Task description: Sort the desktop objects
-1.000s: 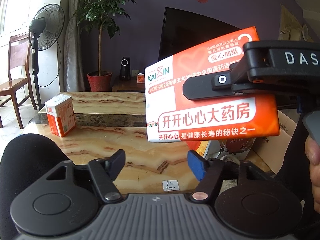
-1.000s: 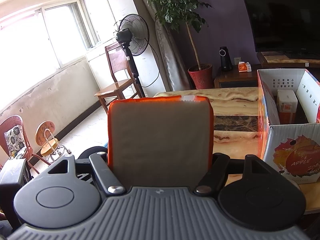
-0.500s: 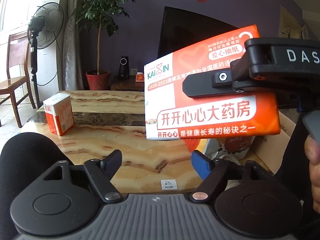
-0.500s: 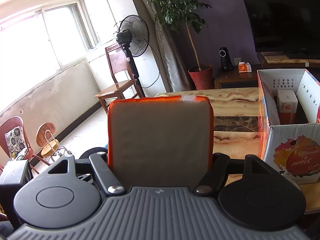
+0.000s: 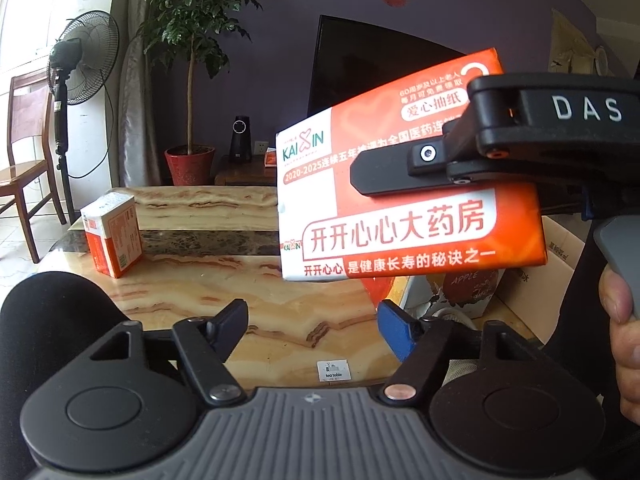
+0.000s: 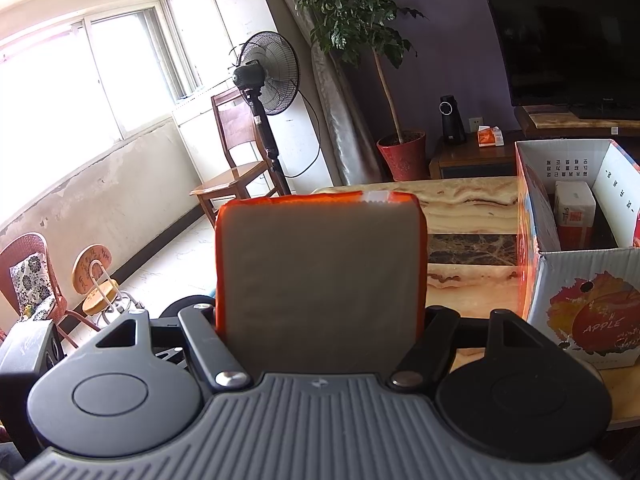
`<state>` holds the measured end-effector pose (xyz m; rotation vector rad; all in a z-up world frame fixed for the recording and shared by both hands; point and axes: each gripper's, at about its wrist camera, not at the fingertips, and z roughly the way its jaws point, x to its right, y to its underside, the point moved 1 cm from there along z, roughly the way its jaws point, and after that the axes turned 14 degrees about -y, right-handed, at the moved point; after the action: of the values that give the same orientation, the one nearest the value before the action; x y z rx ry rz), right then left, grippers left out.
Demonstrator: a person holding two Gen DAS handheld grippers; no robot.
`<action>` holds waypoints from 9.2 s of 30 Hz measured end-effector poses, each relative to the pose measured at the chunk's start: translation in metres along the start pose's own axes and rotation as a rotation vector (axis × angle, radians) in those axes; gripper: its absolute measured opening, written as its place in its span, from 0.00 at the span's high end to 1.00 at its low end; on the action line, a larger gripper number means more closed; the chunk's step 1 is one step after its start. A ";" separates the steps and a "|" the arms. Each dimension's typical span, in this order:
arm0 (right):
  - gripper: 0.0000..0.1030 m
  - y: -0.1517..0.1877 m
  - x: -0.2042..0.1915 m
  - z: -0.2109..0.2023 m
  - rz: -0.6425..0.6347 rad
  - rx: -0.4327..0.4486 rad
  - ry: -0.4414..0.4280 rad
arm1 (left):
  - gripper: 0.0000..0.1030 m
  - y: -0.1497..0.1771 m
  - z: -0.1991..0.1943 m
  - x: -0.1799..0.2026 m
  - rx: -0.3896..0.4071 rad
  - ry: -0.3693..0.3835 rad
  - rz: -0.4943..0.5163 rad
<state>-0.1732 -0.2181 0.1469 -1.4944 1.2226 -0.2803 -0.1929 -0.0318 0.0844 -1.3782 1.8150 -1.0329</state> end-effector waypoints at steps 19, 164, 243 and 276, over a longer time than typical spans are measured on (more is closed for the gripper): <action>0.29 -0.001 0.002 -0.001 0.003 0.009 -0.002 | 0.66 0.001 0.004 -0.003 -0.024 0.000 0.007; 0.29 -0.001 0.000 -0.014 0.020 0.053 -0.014 | 0.64 -0.013 -0.047 0.027 -0.031 -0.087 0.106; 0.28 -0.002 0.004 -0.014 0.017 0.063 -0.017 | 0.59 0.000 -0.009 0.005 -0.061 -0.032 0.028; 0.28 0.003 -0.005 -0.021 0.008 0.075 -0.035 | 0.54 0.001 -0.006 0.011 -0.053 -0.046 0.046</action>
<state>-0.1925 -0.2254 0.1535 -1.4245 1.1776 -0.2905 -0.2010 -0.0408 0.0858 -1.3734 1.8444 -0.9281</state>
